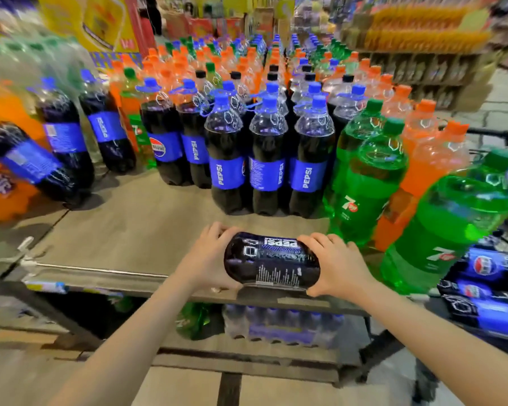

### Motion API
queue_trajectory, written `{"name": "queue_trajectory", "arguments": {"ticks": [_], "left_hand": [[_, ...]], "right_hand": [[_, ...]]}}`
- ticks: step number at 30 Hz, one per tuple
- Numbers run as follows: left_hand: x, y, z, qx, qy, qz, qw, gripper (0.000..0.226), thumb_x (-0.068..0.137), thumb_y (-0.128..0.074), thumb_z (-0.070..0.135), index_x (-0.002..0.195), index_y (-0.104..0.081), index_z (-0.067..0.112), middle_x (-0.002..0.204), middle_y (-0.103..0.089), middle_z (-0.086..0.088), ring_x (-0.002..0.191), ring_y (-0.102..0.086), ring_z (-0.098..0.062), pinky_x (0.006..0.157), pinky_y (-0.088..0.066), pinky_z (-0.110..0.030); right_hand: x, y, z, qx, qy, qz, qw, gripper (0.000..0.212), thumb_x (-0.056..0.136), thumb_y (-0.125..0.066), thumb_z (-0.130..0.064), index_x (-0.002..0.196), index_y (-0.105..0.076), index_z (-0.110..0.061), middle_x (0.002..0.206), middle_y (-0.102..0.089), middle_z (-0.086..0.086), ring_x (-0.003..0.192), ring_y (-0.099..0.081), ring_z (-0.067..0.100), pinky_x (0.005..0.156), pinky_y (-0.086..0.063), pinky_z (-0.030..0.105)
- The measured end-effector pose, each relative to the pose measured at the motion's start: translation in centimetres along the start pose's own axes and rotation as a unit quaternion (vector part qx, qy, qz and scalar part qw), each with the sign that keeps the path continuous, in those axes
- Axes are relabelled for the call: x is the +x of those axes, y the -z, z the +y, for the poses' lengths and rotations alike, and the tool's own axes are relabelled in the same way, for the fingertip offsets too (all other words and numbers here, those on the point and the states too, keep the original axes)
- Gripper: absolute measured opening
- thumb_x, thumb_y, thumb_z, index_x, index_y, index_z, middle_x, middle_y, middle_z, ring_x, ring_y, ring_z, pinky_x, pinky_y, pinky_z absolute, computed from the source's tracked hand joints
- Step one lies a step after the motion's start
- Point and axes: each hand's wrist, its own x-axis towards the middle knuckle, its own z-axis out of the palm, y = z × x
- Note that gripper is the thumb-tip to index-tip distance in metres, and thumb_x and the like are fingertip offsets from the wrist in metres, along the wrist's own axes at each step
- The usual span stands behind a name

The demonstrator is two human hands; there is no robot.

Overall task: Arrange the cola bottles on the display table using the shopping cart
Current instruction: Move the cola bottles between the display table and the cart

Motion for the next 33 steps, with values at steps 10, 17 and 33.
{"name": "queue_trajectory", "arguments": {"ticks": [10, 17, 33], "left_hand": [[2.1, 0.9, -8.0, -0.064, -0.06, -0.079, 0.993, 0.107, 0.05, -0.085, 0.051, 0.142, -0.038, 0.024, 0.144, -0.038, -0.005, 0.136, -0.034, -0.024, 0.108, -0.036, -0.035], [4.4, 2.2, -12.4, -0.028, -0.078, -0.07, 0.994, 0.1, 0.048, -0.079, 0.056, 0.136, -0.041, 0.027, 0.119, -0.049, 0.009, 0.106, -0.047, -0.019, 0.09, -0.047, -0.038], [6.0, 12.1, -24.8, 0.085, -0.03, -0.048, 0.995, 0.103, 0.046, -0.076, 0.06, 0.138, -0.041, 0.029, 0.127, -0.052, 0.01, 0.11, -0.047, -0.015, 0.091, -0.042, -0.027]], "right_hand": [[3.6, -0.5, -5.7, 0.0, -0.067, -0.007, 0.998, 0.111, 0.05, -0.073, -0.059, 0.147, -0.022, -0.036, 0.143, -0.038, -0.009, 0.125, -0.041, 0.022, 0.094, -0.038, 0.04], [8.0, -1.3, -7.9, 0.03, -0.075, -0.016, 0.997, 0.109, 0.055, -0.073, -0.059, 0.146, -0.018, -0.037, 0.144, -0.033, -0.011, 0.128, -0.035, 0.019, 0.097, -0.039, 0.041], [21.9, -1.4, -17.3, 0.108, -0.018, 0.069, 0.992, 0.104, 0.052, -0.067, -0.064, 0.143, -0.026, -0.037, 0.143, -0.036, -0.013, 0.127, -0.038, 0.018, 0.094, -0.04, 0.041]]}}
